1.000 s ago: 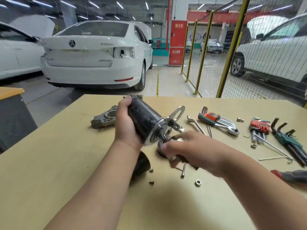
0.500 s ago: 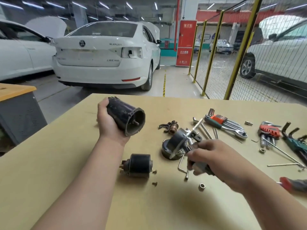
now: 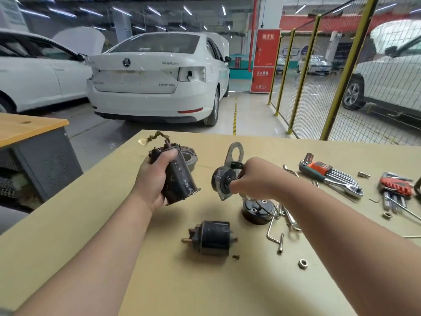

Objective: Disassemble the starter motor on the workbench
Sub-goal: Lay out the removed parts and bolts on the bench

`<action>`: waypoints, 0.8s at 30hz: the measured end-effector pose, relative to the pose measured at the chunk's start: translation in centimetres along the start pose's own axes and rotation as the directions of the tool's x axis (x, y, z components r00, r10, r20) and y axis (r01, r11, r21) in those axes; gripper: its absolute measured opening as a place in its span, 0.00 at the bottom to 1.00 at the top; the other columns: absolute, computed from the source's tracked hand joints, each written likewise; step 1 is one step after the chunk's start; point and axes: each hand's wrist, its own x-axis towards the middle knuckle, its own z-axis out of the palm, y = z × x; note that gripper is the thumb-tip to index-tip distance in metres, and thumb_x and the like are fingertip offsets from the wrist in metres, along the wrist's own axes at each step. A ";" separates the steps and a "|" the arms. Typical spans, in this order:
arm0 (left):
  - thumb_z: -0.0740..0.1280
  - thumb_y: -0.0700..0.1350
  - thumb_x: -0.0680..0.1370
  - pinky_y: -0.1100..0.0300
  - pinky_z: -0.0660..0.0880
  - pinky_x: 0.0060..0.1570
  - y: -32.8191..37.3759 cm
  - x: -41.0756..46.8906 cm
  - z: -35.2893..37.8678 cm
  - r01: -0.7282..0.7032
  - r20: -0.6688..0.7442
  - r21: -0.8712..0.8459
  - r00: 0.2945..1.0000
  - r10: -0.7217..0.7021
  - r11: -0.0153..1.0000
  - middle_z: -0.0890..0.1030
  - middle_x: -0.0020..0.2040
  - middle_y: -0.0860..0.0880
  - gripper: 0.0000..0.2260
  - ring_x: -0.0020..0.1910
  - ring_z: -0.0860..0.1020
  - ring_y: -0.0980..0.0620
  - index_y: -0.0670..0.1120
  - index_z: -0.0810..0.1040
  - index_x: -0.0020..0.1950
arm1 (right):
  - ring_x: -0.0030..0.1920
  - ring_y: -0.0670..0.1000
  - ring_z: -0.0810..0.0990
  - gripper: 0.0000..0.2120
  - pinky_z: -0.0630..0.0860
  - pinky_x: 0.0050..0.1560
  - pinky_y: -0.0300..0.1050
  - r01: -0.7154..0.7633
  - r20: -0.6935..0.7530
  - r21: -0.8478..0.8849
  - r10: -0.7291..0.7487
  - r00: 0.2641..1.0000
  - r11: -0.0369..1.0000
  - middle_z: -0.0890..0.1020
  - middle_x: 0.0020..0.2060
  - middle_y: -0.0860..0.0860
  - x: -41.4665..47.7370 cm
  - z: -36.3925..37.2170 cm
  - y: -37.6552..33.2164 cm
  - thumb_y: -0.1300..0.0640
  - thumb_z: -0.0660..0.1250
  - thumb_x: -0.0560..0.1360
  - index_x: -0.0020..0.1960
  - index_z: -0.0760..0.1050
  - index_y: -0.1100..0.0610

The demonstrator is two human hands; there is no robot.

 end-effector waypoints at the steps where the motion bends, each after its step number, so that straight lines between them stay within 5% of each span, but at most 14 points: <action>1: 0.73 0.47 0.71 0.54 0.80 0.37 0.1 0.1 -0.6 -0.067 0.013 0.039 0.998 0.067 0.997 0.83 0.50 0.44 0.15 0.44 0.84 0.50 0.47 0.76 0.56 | 0.24 0.51 0.73 0.10 0.68 0.26 0.38 -0.007 0.004 -0.035 0.007 1.000 0.999 0.76 0.24 0.51 0.7 0.4 -0.8 0.53 0.66 0.66 0.33 0.75 0.60; 5: 0.75 0.52 0.61 0.68 0.77 0.40 -0.4 0.4 -2.6 -0.326 0.077 0.417 0.943 0.324 0.848 0.80 0.46 0.60 0.24 0.43 0.80 0.65 0.58 0.71 0.53 | 0.26 0.51 0.73 0.09 0.66 0.27 0.37 -0.028 -0.012 -0.223 0.026 1.000 0.974 0.75 0.27 0.51 3.1 3.0 -3.1 0.54 0.63 0.69 0.34 0.71 0.58; 9: 0.77 0.51 0.63 0.76 0.69 0.44 -1.6 0.6 -3.2 -0.372 0.151 0.591 0.923 0.355 0.715 0.77 0.47 0.72 0.29 0.46 0.74 0.76 0.73 0.64 0.52 | 0.32 0.51 0.72 0.10 0.66 0.30 0.41 -0.061 -0.171 -0.298 0.010 0.985 0.953 0.72 0.32 0.50 4.7 5.9 -3.9 0.50 0.60 0.73 0.40 0.70 0.57; 13: 0.74 0.57 0.60 0.71 0.71 0.48 -2.0 1.1 -3.4 -0.351 0.166 0.597 0.934 0.318 0.721 0.78 0.51 0.62 0.27 0.48 0.76 0.71 0.64 0.65 0.54 | 0.40 0.57 0.77 0.19 0.75 0.45 0.48 -0.185 -0.170 -0.264 0.143 0.975 0.946 0.73 0.34 0.51 5.2 7.0 -4.3 0.45 0.58 0.74 0.54 0.71 0.60; 16: 0.74 0.56 0.61 0.79 0.68 0.42 -2.3 1.0 -3.5 -0.366 0.185 0.593 0.929 0.321 0.717 0.77 0.50 0.64 0.26 0.47 0.74 0.74 0.64 0.65 0.54 | 0.41 0.57 0.77 0.22 0.72 0.40 0.45 -0.217 -0.121 -0.189 0.197 0.973 0.958 0.74 0.37 0.54 5.3 6.8 -4.4 0.46 0.59 0.75 0.59 0.68 0.63; 20: 0.79 0.49 0.65 0.80 0.67 0.44 -2.7 0.9 -3.7 -0.369 0.177 0.567 0.928 0.329 0.737 0.76 0.53 0.62 0.31 0.47 0.74 0.75 0.60 0.65 0.60 | 0.31 0.52 0.74 0.16 0.65 0.28 0.42 -0.114 -0.114 -0.201 0.092 0.989 0.973 0.74 0.32 0.53 3.8 5.2 -4.2 0.47 0.59 0.75 0.46 0.72 0.61; 24: 0.78 0.47 0.68 0.81 0.66 0.43 -3.0 0.2 -4.0 -0.360 0.129 0.567 0.927 0.352 0.741 0.75 0.54 0.63 0.31 0.47 0.73 0.76 0.57 0.64 0.64 | 0.38 0.55 0.76 0.12 0.70 0.34 0.43 0.085 -0.319 -0.171 -0.136 0.938 0.982 0.77 0.34 0.50 -1.0 3.4 -3.1 0.48 0.59 0.75 0.39 0.73 0.54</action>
